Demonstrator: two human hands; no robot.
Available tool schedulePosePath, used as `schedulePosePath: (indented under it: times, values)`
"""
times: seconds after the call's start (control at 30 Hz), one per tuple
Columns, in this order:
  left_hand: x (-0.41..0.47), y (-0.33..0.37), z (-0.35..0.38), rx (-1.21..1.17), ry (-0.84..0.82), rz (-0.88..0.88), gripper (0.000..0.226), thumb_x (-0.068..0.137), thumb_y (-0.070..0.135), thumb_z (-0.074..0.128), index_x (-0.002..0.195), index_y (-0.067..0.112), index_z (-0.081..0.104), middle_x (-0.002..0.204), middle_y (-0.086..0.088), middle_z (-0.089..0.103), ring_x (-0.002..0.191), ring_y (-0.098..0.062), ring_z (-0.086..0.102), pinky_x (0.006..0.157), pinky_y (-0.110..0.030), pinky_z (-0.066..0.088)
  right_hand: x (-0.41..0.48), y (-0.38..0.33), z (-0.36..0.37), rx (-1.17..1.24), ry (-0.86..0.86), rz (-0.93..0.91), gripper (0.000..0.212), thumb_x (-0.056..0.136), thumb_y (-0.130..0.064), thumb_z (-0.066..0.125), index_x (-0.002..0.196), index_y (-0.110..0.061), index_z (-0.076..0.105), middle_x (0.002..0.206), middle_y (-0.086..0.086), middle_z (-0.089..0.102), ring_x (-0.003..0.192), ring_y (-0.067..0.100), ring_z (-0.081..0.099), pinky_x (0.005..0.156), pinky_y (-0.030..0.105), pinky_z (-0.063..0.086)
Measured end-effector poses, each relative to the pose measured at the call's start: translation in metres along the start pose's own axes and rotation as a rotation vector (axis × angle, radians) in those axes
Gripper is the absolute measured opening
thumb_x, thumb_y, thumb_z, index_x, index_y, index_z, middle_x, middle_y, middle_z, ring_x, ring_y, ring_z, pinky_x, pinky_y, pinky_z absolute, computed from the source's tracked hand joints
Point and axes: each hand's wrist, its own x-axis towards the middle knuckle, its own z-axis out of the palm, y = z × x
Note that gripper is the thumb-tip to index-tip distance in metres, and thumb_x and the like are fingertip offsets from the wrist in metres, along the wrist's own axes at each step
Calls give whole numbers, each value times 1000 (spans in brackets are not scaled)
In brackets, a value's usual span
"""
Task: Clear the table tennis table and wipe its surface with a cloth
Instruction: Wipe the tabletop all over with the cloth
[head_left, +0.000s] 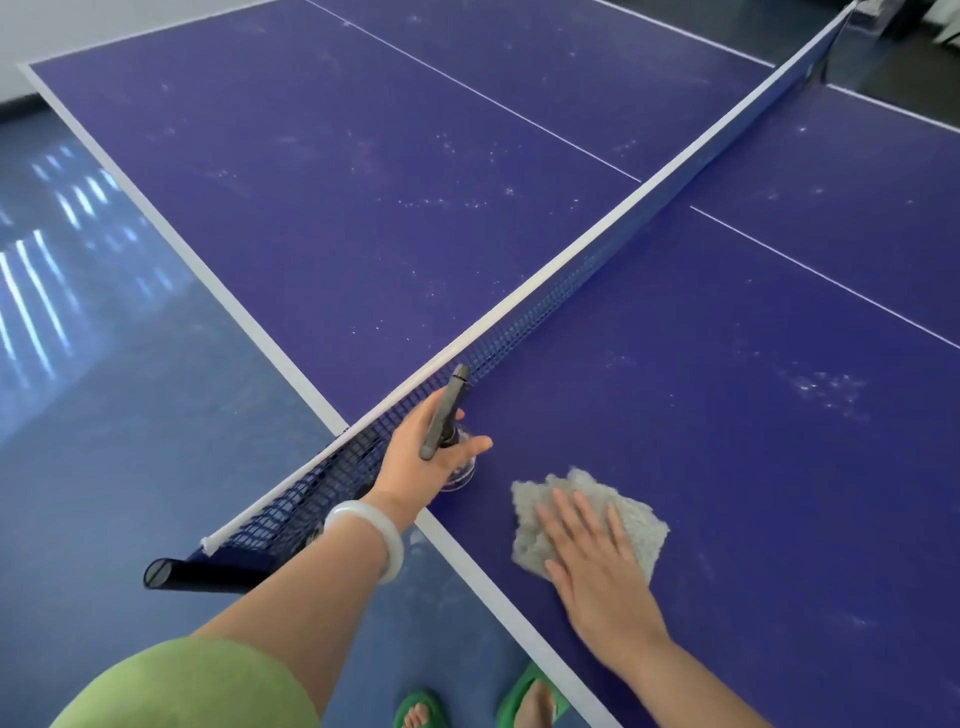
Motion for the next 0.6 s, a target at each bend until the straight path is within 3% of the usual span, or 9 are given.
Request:
schedulePosePath:
  times: [0.07, 0.13, 0.2, 0.27, 0.33, 0.43, 0.5, 0.6]
  values:
    - [-4, -2, -1, 26, -8, -9, 50, 71, 31, 87, 97, 60, 55, 89, 20, 67, 81, 5, 63, 71, -7, 45, 9, 18, -3, 11, 1, 202, 62, 100, -43, -1, 157, -21, 12, 165, -2, 4, 153, 19, 5, 122, 48, 8]
    - [-10, -3, -2, 66, -8, -39, 67, 70, 26, 88, 114, 60, 50, 103, 24, 61, 103, 1, 56, 88, -14, 45, 18, 19, -2, 77, 6, 396, 69, 92, -45, -16, 156, -23, -1, 164, -3, -11, 152, 17, -10, 123, 46, -4]
    - [-23, -9, -2, 138, 51, -116, 80, 70, 26, 87, 136, 36, 44, 126, 13, 48, 122, -7, 44, 107, -30, 38, 23, -2, -6, 119, 14, 471, 71, 91, -45, -17, 156, -22, 1, 164, -1, -11, 152, 19, -8, 123, 48, -5]
    - [-49, -18, 3, 181, 186, -161, 73, 75, 24, 83, 135, 26, 43, 127, 8, 41, 123, -11, 40, 109, -33, 35, 19, -25, -9, 116, 23, 384, 67, 99, -43, -7, 155, -17, 20, 164, 4, 11, 152, 24, 12, 121, 52, 9]
    - [-83, -27, 13, 198, 276, -114, 51, 83, 21, 76, 120, 35, 45, 117, 16, 41, 117, -8, 43, 104, -31, 37, 9, -36, -7, 90, 7, 171, 57, 103, -38, 14, 153, -17, 31, 163, 4, 22, 150, 26, 21, 116, 52, 18]
    - [-114, -41, 33, 304, 144, 19, 38, 90, 15, 68, 111, 40, 48, 111, 20, 43, 110, -5, 47, 98, -31, 42, -3, -6, -5, 38, -13, -36, 55, 103, -37, 24, 155, -20, 27, 164, 0, 16, 151, 20, 15, 117, 48, 17]
    - [-113, -45, 42, 419, 24, 109, 29, 92, 13, 64, 115, 29, 54, 112, 14, 47, 109, -8, 47, 98, -33, 42, -3, 27, -5, 25, 11, 87, 54, 104, -36, 17, 157, -22, 16, 165, -4, 7, 152, 17, 8, 120, 46, 9]
    - [-94, -36, 56, 522, -76, 202, 26, 94, 15, 60, 120, 18, 57, 116, 11, 47, 113, -11, 45, 101, -26, 39, 6, 61, -10, 126, 20, 530, 54, 106, -35, 16, 158, -24, 1, 165, -5, -11, 152, 16, -8, 123, 47, -3]
